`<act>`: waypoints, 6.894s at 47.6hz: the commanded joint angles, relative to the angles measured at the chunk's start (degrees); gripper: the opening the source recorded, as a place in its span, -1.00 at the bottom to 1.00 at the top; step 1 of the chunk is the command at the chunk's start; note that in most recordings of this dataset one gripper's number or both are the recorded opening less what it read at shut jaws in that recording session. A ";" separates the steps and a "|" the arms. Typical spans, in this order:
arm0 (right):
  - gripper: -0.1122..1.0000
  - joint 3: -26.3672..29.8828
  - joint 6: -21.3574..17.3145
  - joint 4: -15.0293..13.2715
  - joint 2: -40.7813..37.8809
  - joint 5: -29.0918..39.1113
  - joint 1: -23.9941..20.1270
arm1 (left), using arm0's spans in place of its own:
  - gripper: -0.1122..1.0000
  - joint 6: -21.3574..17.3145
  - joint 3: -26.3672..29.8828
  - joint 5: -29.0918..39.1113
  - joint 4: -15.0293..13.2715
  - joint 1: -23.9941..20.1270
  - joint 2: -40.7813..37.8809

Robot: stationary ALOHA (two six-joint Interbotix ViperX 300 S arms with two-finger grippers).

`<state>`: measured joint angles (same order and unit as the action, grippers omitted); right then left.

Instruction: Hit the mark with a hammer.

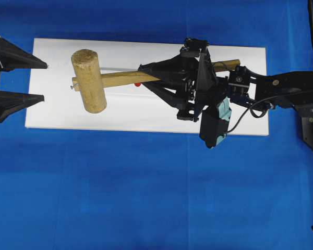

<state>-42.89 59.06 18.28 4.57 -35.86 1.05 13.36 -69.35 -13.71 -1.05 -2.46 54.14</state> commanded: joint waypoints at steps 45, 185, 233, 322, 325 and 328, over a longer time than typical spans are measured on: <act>-0.63 1.85 -0.09 0.09 1.93 0.53 -0.70 | 0.87 2.81 14.68 -13.01 -0.09 -1.32 -30.15; -0.39 2.90 -8.26 26.63 4.22 24.96 1.49 | -0.01 -16.52 17.58 -4.66 0.53 1.05 -30.94; -0.77 2.37 -8.53 27.95 4.83 26.46 1.49 | 0.81 -16.61 16.26 -4.39 0.44 0.53 -29.44; -0.77 0.18 -8.53 32.08 0.88 26.98 6.68 | 0.79 -16.44 -0.62 12.83 0.35 0.18 3.16; -0.77 0.09 -8.53 33.05 -2.11 28.04 6.68 | 0.79 -16.44 -0.70 12.83 0.44 0.18 3.16; -0.77 0.18 -8.53 33.93 -4.66 29.36 6.68 | 0.79 -16.44 -0.70 12.83 0.44 0.18 3.16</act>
<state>-43.51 50.71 51.33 1.41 -7.29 7.91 -3.16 -70.58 -0.62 -0.62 -2.11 57.83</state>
